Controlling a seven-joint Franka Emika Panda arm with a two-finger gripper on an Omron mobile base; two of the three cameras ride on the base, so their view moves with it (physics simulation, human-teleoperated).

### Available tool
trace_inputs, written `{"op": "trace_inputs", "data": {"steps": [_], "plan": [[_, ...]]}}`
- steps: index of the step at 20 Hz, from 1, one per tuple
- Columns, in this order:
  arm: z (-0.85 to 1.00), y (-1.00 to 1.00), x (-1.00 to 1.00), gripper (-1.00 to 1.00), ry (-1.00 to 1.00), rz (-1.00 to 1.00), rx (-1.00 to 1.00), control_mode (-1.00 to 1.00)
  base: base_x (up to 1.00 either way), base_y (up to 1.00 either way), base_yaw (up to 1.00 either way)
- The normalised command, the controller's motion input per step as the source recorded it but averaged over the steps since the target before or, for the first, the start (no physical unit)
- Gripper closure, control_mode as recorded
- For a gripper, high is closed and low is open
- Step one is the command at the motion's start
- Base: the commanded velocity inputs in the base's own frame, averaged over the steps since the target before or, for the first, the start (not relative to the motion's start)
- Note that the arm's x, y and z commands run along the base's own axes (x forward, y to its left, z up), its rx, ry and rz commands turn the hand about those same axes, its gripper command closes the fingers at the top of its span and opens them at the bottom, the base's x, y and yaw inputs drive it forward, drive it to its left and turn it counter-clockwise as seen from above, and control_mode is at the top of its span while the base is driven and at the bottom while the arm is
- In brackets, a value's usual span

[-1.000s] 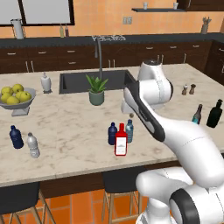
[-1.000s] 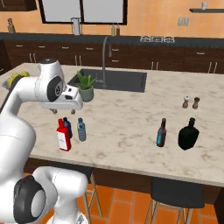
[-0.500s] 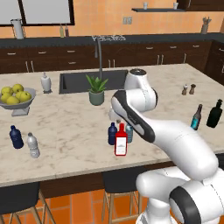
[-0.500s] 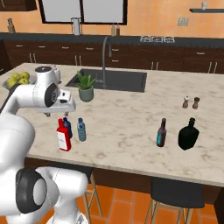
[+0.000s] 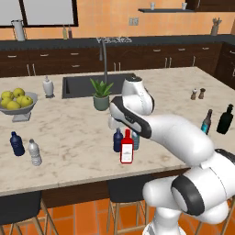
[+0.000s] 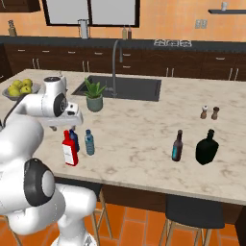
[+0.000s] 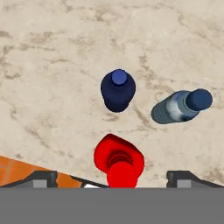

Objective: Move the plastic bottles in the middle to the plastics group, and the glass bottles in the middle to the glass group.

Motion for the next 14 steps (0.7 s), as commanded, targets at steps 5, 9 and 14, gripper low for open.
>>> {"op": "trace_inputs", "data": {"steps": [5,9,14], "plan": [[-0.33,-0.03,0.0,-1.0,0.02,0.01,-0.09,-1.0,0.0,0.0,0.0],[-0.17,-0.09,-0.04,-1.0,0.0,0.0,-0.01,-1.0,0.0,0.0,0.0],[-0.17,-0.12,-0.01,-1.0,0.0,0.0,-0.01,-1.0,0.0,0.0,0.0]]}}
